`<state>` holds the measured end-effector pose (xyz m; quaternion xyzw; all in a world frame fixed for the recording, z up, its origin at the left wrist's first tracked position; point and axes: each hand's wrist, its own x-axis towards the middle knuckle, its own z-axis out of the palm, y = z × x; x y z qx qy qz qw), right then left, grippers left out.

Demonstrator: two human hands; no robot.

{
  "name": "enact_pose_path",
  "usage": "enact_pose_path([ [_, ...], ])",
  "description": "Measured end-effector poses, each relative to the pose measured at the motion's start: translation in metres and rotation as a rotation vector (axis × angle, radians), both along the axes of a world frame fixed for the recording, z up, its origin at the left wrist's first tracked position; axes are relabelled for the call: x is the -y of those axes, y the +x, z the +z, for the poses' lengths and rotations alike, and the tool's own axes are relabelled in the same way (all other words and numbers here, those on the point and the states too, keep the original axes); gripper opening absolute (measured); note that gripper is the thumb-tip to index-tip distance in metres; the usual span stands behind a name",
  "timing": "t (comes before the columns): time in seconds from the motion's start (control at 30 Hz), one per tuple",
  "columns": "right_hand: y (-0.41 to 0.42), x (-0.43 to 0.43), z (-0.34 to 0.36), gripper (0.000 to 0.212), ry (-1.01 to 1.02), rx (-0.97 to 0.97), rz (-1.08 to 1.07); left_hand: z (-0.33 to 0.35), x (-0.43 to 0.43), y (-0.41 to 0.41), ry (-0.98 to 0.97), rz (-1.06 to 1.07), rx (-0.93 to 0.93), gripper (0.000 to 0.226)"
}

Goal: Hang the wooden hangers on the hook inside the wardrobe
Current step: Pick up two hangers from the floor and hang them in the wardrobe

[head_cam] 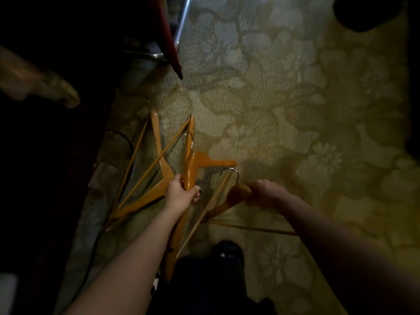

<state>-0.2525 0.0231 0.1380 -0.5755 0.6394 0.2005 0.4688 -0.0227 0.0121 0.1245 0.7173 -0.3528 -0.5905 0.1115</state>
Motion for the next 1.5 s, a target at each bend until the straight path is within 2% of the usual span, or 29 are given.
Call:
enact_pose_path([
  [0.13, 0.016, -0.015, 0.073, 0.029, 0.108, 0.059, -0.13, 0.081, -0.024, 0.033, 0.042, -0.1, 0.031, 0.029],
  [0.23, 0.03, -0.024, 0.133, 0.01, 0.222, 0.127, -0.248, 0.148, -0.043, 0.064, 0.101, -0.128, -0.001, 0.018],
  [0.33, 0.045, -0.031, 0.201, 0.022, 0.347, 0.163, -0.283, 0.216, -0.063, 0.091, 0.124, -0.112, -0.047, 0.004],
  [0.47, 0.071, -0.046, 0.295, 0.026, 0.434, 0.209, -0.251, 0.309, -0.092, 0.122, 0.125, -0.037, -0.062, 0.022],
  [0.63, 0.106, -0.073, 0.389, 0.026, 0.392, 0.221, -0.242, 0.412, -0.131, 0.158, 0.136, 0.115, -0.116, 0.03],
  [0.8, 0.135, -0.101, 0.454, 0.023, 0.317, 0.251, -0.213, 0.484, -0.169, 0.187, 0.143, 0.235, -0.178, 0.035],
  [1.0, 0.168, -0.095, 0.498, 0.014, 0.244, 0.223, -0.083, 0.532, -0.204, 0.205, 0.042, 0.356, -0.148, 0.033],
  [1.1, 0.177, -0.09, 0.502, 0.021, 0.214, 0.214, 0.005, 0.536, -0.224, 0.208, 0.023, 0.428, -0.123, 0.03],
  [1.23, 0.188, -0.078, 0.505, 0.024, 0.213, 0.206, 0.145, 0.529, -0.254, 0.2, 0.017, 0.603, -0.052, 0.028],
  [1.37, 0.193, -0.063, 0.506, 0.017, 0.206, 0.202, 0.299, 0.521, -0.283, 0.178, 0.059, 0.803, 0.068, 0.024],
  [1.5, 0.195, -0.045, 0.511, 0.016, 0.222, 0.194, 0.519, 0.524, -0.314, 0.132, 0.075, 1.027, 0.08, 0.024],
])
